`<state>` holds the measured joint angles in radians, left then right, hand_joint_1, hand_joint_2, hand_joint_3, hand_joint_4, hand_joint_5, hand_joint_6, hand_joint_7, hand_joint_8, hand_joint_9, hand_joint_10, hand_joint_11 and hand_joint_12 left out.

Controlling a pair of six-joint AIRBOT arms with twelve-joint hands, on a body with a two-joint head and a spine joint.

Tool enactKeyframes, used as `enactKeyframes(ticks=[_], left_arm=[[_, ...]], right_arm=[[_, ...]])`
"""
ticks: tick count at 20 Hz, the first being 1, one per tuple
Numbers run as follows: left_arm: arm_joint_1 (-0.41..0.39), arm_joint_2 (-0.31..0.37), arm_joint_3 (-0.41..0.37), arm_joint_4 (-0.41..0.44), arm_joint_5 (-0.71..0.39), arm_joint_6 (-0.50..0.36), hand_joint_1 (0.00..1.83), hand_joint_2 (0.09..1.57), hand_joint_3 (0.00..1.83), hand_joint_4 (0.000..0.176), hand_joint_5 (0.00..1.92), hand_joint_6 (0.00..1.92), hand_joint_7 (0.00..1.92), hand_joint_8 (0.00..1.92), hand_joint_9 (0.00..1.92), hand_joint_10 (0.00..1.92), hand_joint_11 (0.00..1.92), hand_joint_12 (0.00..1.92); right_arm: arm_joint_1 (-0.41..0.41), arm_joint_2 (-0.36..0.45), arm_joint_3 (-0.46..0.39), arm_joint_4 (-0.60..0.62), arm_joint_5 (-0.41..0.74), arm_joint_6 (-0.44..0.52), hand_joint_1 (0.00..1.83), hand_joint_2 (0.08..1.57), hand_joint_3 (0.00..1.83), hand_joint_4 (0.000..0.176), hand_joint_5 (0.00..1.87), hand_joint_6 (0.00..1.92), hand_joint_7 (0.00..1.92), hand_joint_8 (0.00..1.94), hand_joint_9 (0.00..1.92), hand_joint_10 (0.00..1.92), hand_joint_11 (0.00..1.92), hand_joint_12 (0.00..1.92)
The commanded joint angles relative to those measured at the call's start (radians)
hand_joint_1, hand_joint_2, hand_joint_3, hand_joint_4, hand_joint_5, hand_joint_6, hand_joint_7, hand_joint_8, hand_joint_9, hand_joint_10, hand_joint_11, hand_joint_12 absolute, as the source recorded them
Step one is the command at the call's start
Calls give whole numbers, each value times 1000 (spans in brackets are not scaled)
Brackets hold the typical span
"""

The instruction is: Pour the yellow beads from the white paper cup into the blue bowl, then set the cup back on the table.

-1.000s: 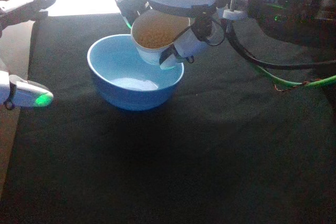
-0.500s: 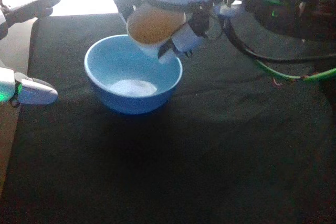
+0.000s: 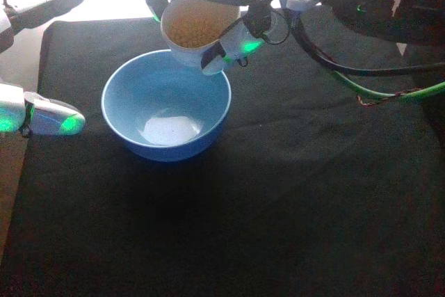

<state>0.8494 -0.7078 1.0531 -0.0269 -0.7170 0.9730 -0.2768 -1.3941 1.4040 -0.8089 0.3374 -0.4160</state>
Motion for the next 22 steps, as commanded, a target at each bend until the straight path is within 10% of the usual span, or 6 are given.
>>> enactKeyframes(ticks=[1, 7, 12, 13, 17, 22], left_arm=[[-13, -3, 9, -17, -111, -1, 546, 823, 0, 0, 16, 1, 216, 9, 240, 10, 12, 460], [-18, -6, 11, -14, -108, -1, 657, 791, 0, 3, 55, 12, 217, 2, 221, 6, 16, 405], [-32, -14, 16, -2, -96, -1, 602, 804, 1, 0, 45, 2, 247, 11, 239, 9, 0, 409], [-32, -14, 16, -1, -96, -1, 610, 808, 2, 0, 42, 0, 274, 13, 256, 10, 0, 389], [-34, -15, 16, 0, -94, -1, 594, 811, 1, 0, 40, 2, 273, 5, 257, 5, 0, 404], [-34, -15, 15, 0, -94, -1, 629, 791, 0, 0, 69, 3, 269, 1, 251, 0, 0, 377]], right_arm=[[19, -1, -4, 15, 79, -4, 1325, 900, 0, 0, 658, 1364, 727, 1808, 942, 1899, 1088, 1921], [29, -1, -4, -23, 57, -4, 1310, 899, 0, 0, 903, 368, 804, 1562, 1018, 1756, 1112, 1886], [37, -1, -6, -61, 30, -4, 1350, 894, 0, 0, 823, 658, 843, 1694, 1078, 1840, 1208, 1920], [39, -1, -6, -72, 22, -4, 1331, 901, 0, 0, 878, 278, 827, 1308, 1013, 1560, 1097, 1765], [45, -1, -10, -113, -2, -4, 1334, 889, 0, 0, 931, 33, 933, 1181, 1095, 1503, 1149, 1758], [76, 5, -19, -110, -4, -4, 1377, 895, 0, 0, 969, 14, 874, 1482, 1089, 1709, 1187, 1853]])
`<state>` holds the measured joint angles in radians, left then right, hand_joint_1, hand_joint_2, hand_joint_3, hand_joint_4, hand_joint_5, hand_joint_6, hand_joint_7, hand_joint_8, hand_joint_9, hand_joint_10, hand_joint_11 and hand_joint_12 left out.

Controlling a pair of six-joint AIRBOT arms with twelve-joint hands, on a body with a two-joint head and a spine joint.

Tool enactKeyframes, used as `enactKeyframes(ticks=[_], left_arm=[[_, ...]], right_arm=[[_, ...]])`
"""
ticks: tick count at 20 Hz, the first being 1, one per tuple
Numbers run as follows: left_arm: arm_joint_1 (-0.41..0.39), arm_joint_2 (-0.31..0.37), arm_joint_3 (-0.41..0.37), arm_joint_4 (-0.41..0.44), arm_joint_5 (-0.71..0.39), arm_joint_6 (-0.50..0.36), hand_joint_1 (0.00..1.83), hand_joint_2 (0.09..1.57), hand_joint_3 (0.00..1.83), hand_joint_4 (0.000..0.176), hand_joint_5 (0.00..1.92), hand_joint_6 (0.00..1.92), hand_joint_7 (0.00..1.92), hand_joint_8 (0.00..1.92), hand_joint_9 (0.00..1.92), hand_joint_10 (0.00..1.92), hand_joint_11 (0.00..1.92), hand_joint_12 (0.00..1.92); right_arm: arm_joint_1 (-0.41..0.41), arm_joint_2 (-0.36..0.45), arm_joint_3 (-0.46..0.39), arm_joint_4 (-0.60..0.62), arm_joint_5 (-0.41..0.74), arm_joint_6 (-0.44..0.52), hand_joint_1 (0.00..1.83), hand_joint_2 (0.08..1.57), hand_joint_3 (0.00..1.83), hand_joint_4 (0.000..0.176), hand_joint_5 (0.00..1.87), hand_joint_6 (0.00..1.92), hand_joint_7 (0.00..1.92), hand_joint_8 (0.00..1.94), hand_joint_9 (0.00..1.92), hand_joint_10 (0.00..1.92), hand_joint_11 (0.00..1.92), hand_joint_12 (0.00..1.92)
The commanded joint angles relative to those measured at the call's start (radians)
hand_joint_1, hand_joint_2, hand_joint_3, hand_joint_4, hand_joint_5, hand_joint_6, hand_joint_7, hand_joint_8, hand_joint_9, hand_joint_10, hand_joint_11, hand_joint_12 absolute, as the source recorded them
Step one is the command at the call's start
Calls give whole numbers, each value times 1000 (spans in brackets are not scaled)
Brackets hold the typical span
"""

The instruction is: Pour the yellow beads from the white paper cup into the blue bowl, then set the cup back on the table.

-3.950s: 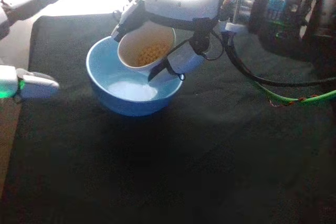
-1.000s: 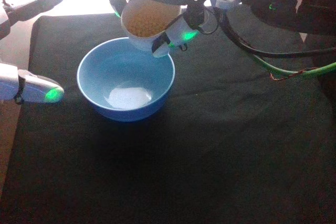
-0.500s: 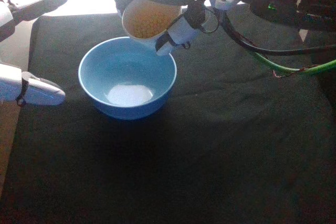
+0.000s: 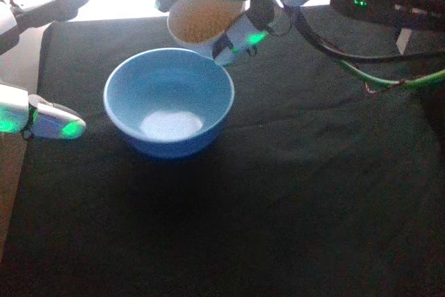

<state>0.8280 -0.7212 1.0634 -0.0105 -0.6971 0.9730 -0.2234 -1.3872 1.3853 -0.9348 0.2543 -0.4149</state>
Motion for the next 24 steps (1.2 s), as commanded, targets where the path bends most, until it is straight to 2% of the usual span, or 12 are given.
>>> enactKeyframes(ticks=[1, 6, 8, 12, 13, 15, 16, 17, 19, 21, 22, 24], left_arm=[[-13, -2, 5, -16, -114, -1, 620, 788, 0, 0, 73, 3, 257, 0, 247, 0, 0, 387], [-14, -4, 5, -16, -112, -1, 583, 806, 0, 0, 69, 0, 229, 0, 239, 0, 0, 511], [-14, -4, 5, -17, -112, -1, 587, 810, 1, 0, 71, 0, 261, 6, 256, 4, 0, 465], [-13, -4, 3, -20, -111, -1, 579, 809, 0, 0, 85, 4, 221, 2, 225, 2, 0, 449], [-13, -4, 2, -20, -111, -1, 573, 811, 1, 0, 66, 0, 209, 0, 222, 0, 0, 454], [-13, -4, 1, -21, -109, -1, 587, 811, 0, 0, 77, 1, 224, 1, 234, 2, 0, 486], [-13, -4, 0, -22, -108, -1, 530, 819, 2, 0, 80, 1, 244, 4, 257, 6, 0, 515], [-12, -4, -1, -23, -108, -1, 530, 819, 2, 0, 80, 1, 244, 4, 257, 6, 0, 515], [-10, -4, -2, -26, -108, -1, 608, 835, 1, 0, 48, 0, 293, 5, 304, 9, 0, 717], [-6, -4, -4, -31, -109, -1, 591, 845, 2, 0, 35, 0, 301, 2, 312, 4, 0, 697], [-5, -4, -5, -32, -109, -1, 620, 836, 0, 11, 23, 0, 291, 1, 298, 1, 0, 638], [-1, -4, -7, -36, -113, -1, 639, 838, 1, 0, 17, 2, 281, 2, 290, 4, 0, 659]], right_arm=[[32, 5, -3, 28, 79, -6, 1387, 903, 1, 0, 977, 11, 906, 1597, 1153, 1780, 1255, 1884], [53, 40, -3, 94, 95, -5, 1235, 917, 0, 0, 971, 6, 853, 859, 930, 1092, 956, 1460], [54, 52, -4, 108, 95, -5, 1219, 902, 0, 0, 1018, 28, 904, 901, 957, 1173, 948, 1532], [53, 85, -3, 146, 95, -5, 1243, 894, 0, 0, 1011, 13, 958, 651, 977, 993, 919, 1416], [53, 95, -4, 149, 94, -5, 1198, 883, 1, 0, 1011, 4, 1063, 573, 1075, 1058, 975, 1527], [53, 117, -5, 158, 94, -5, 1184, 906, 4, 0, 981, 0, 1032, 556, 1035, 1068, 913, 1558], [52, 131, -6, 163, 93, -5, 1246, 917, 0, 0, 978, 1, 1122, 353, 1130, 803, 986, 1350], [48, 141, -10, 166, 90, -5, 1246, 917, 0, 0, 978, 1, 1122, 353, 1130, 803, 986, 1350], [36, 165, -20, 171, 84, -5, 1257, 900, 0, 0, 986, 1, 1153, 269, 1124, 802, 963, 1403], [26, 190, -28, 175, 80, -5, 1283, 886, 0, 0, 1037, 9, 1204, 318, 1092, 942, 947, 1397], [22, 202, -32, 175, 80, -5, 1281, 891, 1, 0, 1029, 3, 1151, 314, 1004, 917, 844, 1409], [9, 227, -44, 187, 81, -5, 1258, 890, 0, 0, 1029, 1, 1129, 364, 995, 982, 836, 1507]])
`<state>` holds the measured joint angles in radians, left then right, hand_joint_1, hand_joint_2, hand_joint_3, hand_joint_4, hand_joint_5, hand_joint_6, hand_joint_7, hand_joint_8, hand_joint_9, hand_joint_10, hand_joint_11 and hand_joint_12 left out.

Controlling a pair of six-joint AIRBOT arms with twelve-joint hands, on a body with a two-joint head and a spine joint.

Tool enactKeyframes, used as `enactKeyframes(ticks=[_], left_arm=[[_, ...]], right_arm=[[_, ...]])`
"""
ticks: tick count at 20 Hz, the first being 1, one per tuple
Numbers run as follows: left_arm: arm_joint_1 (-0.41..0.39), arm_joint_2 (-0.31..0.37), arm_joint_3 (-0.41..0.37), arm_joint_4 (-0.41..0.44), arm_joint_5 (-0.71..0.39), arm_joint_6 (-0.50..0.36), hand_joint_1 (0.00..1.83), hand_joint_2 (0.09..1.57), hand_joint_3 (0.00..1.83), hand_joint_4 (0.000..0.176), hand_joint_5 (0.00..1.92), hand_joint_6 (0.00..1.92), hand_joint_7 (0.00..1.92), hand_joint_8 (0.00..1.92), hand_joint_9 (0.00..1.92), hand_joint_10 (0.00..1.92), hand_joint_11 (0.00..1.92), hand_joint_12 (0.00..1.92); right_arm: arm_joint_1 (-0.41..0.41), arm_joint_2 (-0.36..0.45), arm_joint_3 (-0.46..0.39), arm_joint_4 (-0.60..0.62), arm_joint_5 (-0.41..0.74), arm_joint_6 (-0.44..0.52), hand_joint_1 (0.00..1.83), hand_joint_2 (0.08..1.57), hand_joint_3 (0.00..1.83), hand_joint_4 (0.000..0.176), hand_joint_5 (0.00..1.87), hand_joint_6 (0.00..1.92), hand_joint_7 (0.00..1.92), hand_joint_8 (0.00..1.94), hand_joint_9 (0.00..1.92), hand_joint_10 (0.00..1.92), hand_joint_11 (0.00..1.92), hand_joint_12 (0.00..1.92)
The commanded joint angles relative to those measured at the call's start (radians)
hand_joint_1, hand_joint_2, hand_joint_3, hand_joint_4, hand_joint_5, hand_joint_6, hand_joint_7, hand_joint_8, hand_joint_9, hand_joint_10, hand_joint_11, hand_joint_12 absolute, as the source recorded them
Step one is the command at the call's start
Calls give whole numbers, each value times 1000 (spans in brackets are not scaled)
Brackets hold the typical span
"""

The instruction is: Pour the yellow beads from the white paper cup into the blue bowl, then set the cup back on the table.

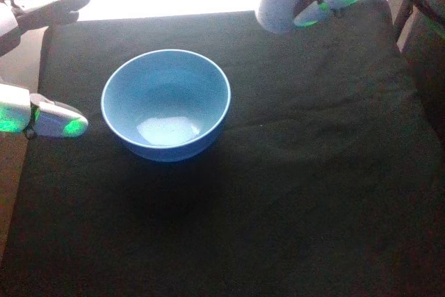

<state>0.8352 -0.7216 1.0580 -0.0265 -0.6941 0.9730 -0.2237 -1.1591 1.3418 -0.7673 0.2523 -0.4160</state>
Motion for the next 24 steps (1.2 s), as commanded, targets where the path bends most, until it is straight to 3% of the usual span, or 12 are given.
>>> enactKeyframes(ticks=[1, 3, 6, 7, 9, 10, 12, 15, 17, 19, 21, 24], left_arm=[[-7, -3, -2, -22, -117, -1, 670, 832, 0, 0, 23, 2, 271, 0, 284, 1, 0, 629], [-3, -3, -3, -26, -121, -1, 671, 831, 0, 0, 23, 3, 259, 2, 275, 1, 0, 599], [3, -2, -7, -30, -124, -1, 673, 837, 2, 0, 19, 0, 269, 3, 263, 0, 0, 570], [4, -2, -8, -30, -124, -1, 676, 826, 0, 0, 22, 1, 281, 6, 261, 0, 0, 565], [5, -2, -9, -32, -124, -1, 641, 818, 0, 0, 18, 0, 285, 2, 255, 0, 0, 581], [6, -2, -10, -33, -124, -2, 629, 816, 0, 0, 18, 0, 285, 1, 255, 1, 0, 612], [9, -1, -12, -34, -125, -2, 647, 818, 0, 0, 25, 1, 298, 2, 287, 7, 0, 689], [11, -1, -13, -35, -126, -2, 681, 799, 0, 0, 20, 1, 300, 2, 301, 5, 0, 764], [15, -1, -14, -37, -127, -2, 672, 787, 0, 27, 7, 0, 282, 0, 298, 1, 0, 754], [16, -2, -15, -37, -126, -2, 624, 794, 1, 16, 8, 0, 290, 2, 313, 5, 0, 786], [18, -2, -16, -37, -123, -2, 621, 802, 3, 0, 7, 2, 272, 3, 280, 4, 0, 722], [19, -2, -17, -37, -125, -2, 639, 810, 2, 7, 2, 0, 238, 2, 237, 0, 0, 604]], right_arm=[[6, 5, -4, 23, 83, -4, 1234, 880, 0, 0, 1056, 7, 1066, 527, 953, 1083, 814, 1570], [-6, 24, -17, 24, 83, -4, 1232, 876, 0, 0, 1099, 21, 940, 1059, 942, 1394, 874, 1742], [-20, 43, -30, 24, 83, -4, 1214, 880, 1, 0, 1079, 13, 872, 1149, 872, 1452, 829, 1763], [-29, 61, -42, 24, 84, -4, 1250, 889, 0, 0, 1004, 5, 940, 926, 923, 1243, 811, 1629], [-38, 88, -61, 24, 85, -4, 1270, 912, 1, 0, 994, 1, 957, 945, 959, 1292, 875, 1636], [-41, 103, -72, 25, 89, -3, 1283, 918, 1, 0, 995, 1, 890, 854, 833, 1203, 691, 1585], [-52, 126, -87, 24, 92, -3, 1213, 929, 0, 0, 960, 9, 950, 455, 891, 794, 688, 1316], [-70, 132, -89, 25, 92, -3, 1263, 930, 1, 0, 955, 2, 1089, 346, 985, 834, 771, 1420], [-88, 130, -88, 25, 91, -3, 1209, 915, 0, 0, 971, 7, 1067, 314, 899, 865, 662, 1516], [-103, 126, -88, 26, 91, -1, 1127, 925, 0, 0, 920, 0, 1031, 193, 881, 754, 610, 1474], [-121, 122, -88, 26, 91, 2, 1128, 928, 0, 0, 897, 0, 1001, 130, 839, 967, 668, 1557], [-136, 112, -77, 49, 91, 2, 1052, 954, 5, 0, 843, 5, 841, 15, 689, 667, 453, 1576]])
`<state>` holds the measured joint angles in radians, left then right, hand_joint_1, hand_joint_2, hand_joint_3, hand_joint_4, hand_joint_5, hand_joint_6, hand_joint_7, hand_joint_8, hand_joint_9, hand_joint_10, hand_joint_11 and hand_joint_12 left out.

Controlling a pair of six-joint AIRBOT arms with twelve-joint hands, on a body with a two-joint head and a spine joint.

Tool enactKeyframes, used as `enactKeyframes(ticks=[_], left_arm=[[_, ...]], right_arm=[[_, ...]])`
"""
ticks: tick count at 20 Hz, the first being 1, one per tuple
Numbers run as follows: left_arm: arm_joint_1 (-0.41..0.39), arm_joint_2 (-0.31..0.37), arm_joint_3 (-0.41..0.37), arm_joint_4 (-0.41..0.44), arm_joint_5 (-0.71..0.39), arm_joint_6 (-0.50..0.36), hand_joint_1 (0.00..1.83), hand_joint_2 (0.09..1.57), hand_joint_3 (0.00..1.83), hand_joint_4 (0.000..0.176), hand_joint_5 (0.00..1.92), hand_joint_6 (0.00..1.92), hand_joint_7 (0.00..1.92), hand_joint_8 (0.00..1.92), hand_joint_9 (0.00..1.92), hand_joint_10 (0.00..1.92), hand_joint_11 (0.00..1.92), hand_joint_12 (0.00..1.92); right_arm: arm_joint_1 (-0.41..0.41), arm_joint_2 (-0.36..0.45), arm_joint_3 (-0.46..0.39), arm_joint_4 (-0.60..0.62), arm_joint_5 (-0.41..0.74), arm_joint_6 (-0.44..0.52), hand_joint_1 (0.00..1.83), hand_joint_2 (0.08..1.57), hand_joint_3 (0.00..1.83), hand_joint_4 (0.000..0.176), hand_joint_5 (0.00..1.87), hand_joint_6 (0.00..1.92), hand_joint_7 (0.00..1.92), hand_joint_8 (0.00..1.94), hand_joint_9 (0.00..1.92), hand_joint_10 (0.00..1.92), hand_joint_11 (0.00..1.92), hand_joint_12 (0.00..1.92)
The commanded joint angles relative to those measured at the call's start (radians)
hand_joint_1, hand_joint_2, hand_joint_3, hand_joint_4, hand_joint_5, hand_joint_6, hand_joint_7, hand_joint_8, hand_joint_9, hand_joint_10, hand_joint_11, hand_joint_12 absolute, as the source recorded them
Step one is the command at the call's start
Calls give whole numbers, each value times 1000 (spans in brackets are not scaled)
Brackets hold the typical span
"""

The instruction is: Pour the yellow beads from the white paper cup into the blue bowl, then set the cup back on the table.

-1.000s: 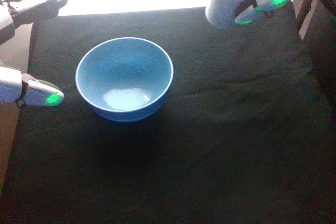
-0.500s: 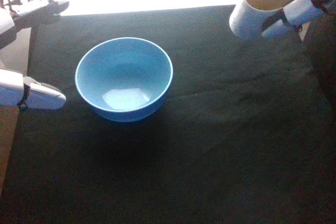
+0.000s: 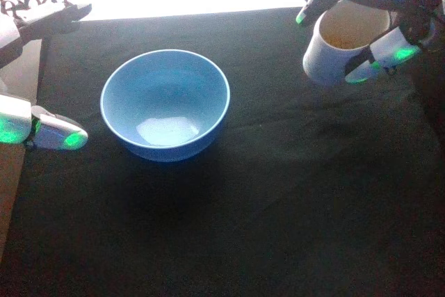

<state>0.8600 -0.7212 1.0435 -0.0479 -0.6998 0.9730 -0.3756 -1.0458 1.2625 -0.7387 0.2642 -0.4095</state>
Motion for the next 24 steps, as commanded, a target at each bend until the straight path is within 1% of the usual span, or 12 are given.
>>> enactKeyframes(ticks=[1, 2, 3, 5, 8, 10, 12, 13, 15, 17, 19, 24], left_arm=[[-6, -2, -3, -15, -118, -1, 624, 810, 2, 10, 0, 0, 235, 4, 236, 2, 0, 592], [-6, -2, -5, -15, -118, -1, 624, 810, 2, 10, 0, 0, 235, 4, 236, 2, 0, 592], [-5, -3, -5, -13, -117, -1, 635, 816, 2, 0, 2, 0, 232, 2, 224, 4, 0, 530], [-3, -3, -7, -11, -116, -1, 656, 814, 1, 0, 24, 4, 221, 0, 223, 2, 0, 558], [-2, -3, -8, -11, -117, -2, 640, 806, 0, 0, 31, 3, 197, 0, 194, 0, 0, 543], [-1, -3, -9, -11, -117, -2, 662, 799, 0, 8, 26, 0, 182, 1, 152, 4, 0, 426], [-1, -3, -9, -11, -117, -3, 660, 799, 0, 7, 36, 1, 242, 10, 183, 10, 0, 400], [-1, -3, -9, -11, -117, -4, 648, 808, 2, 8, 18, 1, 248, 6, 177, 5, 0, 352], [-1, -3, -9, -11, -117, -4, 668, 806, 0, 15, 24, 2, 240, 0, 171, 1, 0, 319], [-1, -3, -9, -11, -117, -4, 658, 804, 0, 13, 30, 4, 245, 2, 171, 0, 0, 315], [-1, -3, -9, -11, -118, -5, 667, 806, 0, 6, 17, 1, 240, 3, 170, 4, 0, 332], [0, -3, -9, -11, -118, -5, 686, 807, 0, 0, 5, 1, 250, 2, 167, 1, 0, 313]], right_arm=[[9, -7, 9, 32, 80, -4, 1054, 962, 6, 0, 826, 1, 880, 30, 685, 654, 413, 1561], [4, -14, 16, 40, 80, -4, 1054, 962, 6, 0, 826, 1, 880, 30, 685, 654, 413, 1561], [-5, -22, 25, 50, 79, -4, 1113, 965, 1, 0, 813, 0, 999, 315, 777, 1158, 628, 1633], [-26, -33, 39, 74, 79, -4, 1157, 980, 0, 0, 680, 0, 896, 563, 760, 1195, 609, 1642], [-49, -47, 64, 115, 77, -4, 1162, 963, 0, 0, 926, 43, 918, 814, 878, 1285, 793, 1679], [-53, -52, 71, 122, 72, -4, 1179, 952, 0, 0, 972, 39, 961, 719, 903, 1181, 790, 1640], [-57, -57, 77, 127, 69, -3, 1172, 956, 0, 0, 944, 3, 991, 441, 830, 1008, 629, 1585], [-57, -58, 78, 127, 69, -3, 1130, 947, 0, 0, 840, 0, 965, 275, 726, 790, 324, 1489], [-57, -59, 81, 127, 69, 0, 1079, 918, 1, 0, 772, 0, 1007, 99, 749, 664, 342, 1473], [-57, -59, 85, 127, 69, 9, 999, 913, 0, 0, 695, 0, 969, 53, 675, 673, 130, 1529], [-57, -63, 89, 127, 69, 12, 984, 874, 0, 0, 576, 0, 912, 8, 646, 700, 206, 1555], [-57, -61, 89, 127, 69, 12, 884, 829, 0, 1, 233, 0, 559, 1, 549, 83, 0, 1138]])
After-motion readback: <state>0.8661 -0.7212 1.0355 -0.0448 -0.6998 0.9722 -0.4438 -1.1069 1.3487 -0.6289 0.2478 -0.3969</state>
